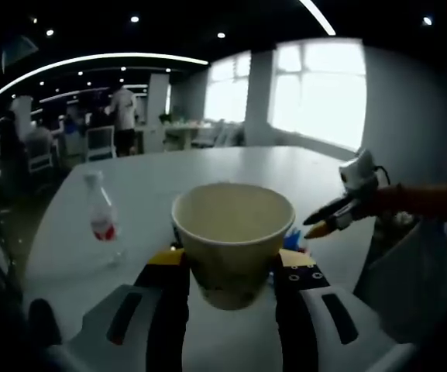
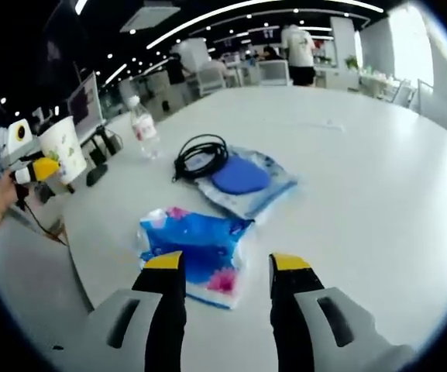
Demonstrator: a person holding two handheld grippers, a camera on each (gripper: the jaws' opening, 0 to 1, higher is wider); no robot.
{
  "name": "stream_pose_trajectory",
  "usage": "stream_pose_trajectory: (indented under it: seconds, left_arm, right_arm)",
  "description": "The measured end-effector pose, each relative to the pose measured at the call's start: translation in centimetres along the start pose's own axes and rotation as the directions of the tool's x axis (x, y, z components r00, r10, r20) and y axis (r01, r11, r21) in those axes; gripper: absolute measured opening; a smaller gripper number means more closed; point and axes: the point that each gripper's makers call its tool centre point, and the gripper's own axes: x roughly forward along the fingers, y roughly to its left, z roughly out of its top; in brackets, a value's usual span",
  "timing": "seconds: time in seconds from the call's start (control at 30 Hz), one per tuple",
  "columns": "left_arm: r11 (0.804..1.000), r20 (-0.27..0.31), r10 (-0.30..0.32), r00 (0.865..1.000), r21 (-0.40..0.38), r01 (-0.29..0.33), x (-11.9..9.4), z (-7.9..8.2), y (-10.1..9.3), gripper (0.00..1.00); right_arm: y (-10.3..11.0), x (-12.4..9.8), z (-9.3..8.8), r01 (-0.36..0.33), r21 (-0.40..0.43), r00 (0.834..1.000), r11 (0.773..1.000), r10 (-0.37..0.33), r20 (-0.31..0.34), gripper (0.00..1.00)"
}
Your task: Arrange the tabletop items into an orderly group along one side of the table until the central work area is clear of visible clutter.
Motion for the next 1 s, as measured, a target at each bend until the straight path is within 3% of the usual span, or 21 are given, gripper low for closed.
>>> stream_pose_trajectory:
  seconds: [0.3, 0.53, 1.0]
  left_arm:
    - [1.0, -0.02, 0.019, 1.0, 0.002, -0.019, -0.2, -0.7, 0.6, 0.4]
    - [1.0, -0.03, 0.021, 0.999, 0.005, -0.021, -0.3, -0.9, 0.7, 0.4]
    - [1.0, -0.045, 0.025, 0.999, 0.015, -0.024, -0.4, -1.2, 1.1, 0.4]
  right_arm:
    - [0.1, 1.5, -1.1, -0.011, -0.007, 0.999, 1.0, 0.01, -0.034, 0.28]
    - [-0.3, 2.3, -1.3, -0.001, -0.018, 0.998, 1.0, 0.0, -0.056, 0.08]
    - [0.4, 1.9, -1.5, -0.058, 0.037, 0.996, 0.998, 0.061, -0.069, 0.01]
